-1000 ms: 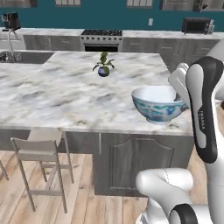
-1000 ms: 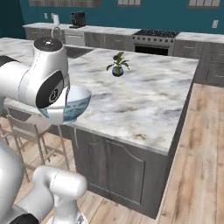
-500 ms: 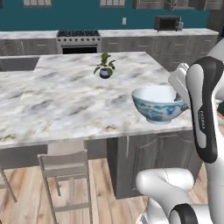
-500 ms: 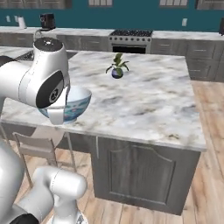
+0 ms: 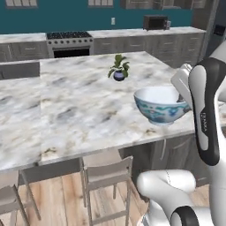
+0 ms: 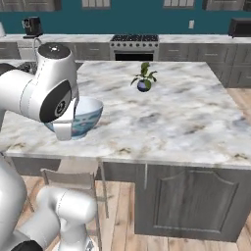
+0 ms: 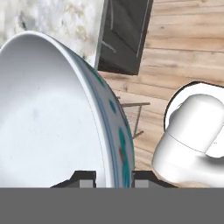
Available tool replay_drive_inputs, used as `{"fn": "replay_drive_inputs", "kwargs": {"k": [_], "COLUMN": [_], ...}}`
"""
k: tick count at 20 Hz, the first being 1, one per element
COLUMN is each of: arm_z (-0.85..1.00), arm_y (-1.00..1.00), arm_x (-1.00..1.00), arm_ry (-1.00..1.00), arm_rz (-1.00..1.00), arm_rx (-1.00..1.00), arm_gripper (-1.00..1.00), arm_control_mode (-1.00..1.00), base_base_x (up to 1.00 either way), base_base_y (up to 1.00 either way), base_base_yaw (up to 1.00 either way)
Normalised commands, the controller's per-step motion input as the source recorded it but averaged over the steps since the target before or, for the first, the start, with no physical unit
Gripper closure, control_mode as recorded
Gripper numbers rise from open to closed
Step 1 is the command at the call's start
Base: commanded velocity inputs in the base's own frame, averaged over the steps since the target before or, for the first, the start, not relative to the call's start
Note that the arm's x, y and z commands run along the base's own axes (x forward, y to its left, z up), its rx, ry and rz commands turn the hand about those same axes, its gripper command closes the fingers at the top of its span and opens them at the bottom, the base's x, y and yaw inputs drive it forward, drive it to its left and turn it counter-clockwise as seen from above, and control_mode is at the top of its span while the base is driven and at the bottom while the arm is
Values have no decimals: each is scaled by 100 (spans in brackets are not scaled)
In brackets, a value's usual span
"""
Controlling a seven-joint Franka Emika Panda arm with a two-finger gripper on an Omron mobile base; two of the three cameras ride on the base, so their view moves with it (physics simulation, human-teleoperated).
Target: Pick up the bowls from the cabinet and place each bowl in front of a stool on the dining counter.
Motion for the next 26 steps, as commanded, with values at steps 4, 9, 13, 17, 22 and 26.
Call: {"fn": "replay_drive_inputs", "kwargs": {"k": [4,9,13,17,22,26], "arm_z": [0,0,0,0,-3,-27], "arm_y": [0,0,0,0,-5,-33], "arm_x": [0,0,0,0,14,93], "arm_ry": [0,0,0,0,0,0], "arm_rz": [0,0,0,0,1,5], "arm_rx": [0,0,0,0,0,2], "arm_gripper": [100,100,100,100,100,100], "arm_control_mode": [100,100,100,100,-100,-100], "base_base_x": [45,50,62,64,52,0], "base_base_y": [100,51,6,-1,-9,0], "base_base_yaw": [-4,8,13,16,8,0]}}
